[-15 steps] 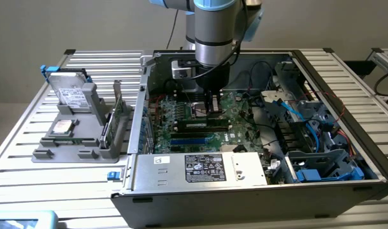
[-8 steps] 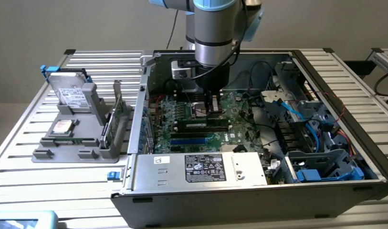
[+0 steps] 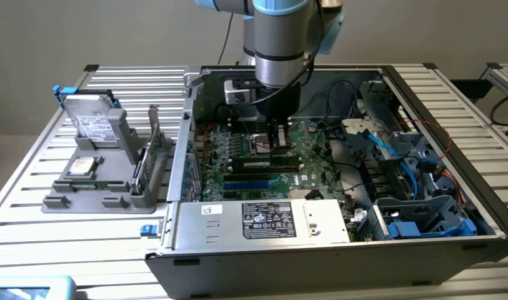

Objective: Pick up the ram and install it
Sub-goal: 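Insert the ram into the slot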

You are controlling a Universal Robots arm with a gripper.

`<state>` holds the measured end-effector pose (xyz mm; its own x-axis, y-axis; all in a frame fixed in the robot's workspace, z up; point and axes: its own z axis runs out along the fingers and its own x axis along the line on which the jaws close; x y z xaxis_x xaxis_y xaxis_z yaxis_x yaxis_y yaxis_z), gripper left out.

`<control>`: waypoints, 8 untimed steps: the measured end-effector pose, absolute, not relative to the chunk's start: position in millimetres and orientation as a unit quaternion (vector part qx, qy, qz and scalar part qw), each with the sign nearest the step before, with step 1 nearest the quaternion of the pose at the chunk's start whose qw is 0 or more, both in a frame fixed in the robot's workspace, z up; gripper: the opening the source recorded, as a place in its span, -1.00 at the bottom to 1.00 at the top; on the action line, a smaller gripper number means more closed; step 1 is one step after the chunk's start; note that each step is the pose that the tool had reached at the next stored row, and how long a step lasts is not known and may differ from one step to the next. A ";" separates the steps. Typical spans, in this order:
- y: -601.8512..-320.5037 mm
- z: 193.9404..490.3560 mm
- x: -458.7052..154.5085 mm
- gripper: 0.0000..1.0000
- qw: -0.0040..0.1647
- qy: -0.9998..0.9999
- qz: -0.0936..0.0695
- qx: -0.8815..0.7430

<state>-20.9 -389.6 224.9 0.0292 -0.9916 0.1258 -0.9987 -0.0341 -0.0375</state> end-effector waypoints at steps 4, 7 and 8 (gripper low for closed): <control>-389.6 224.2 -20.9 -0.73 0.030 -0.694 0.059 0.717; -389.6 224.1 -20.9 -0.73 0.030 -0.693 0.059 0.718; -389.6 224.1 -20.9 -0.73 0.030 -0.693 0.059 0.718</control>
<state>-20.9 -389.6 224.1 0.0324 -0.9915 0.1259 -0.9986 -0.0375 -0.0381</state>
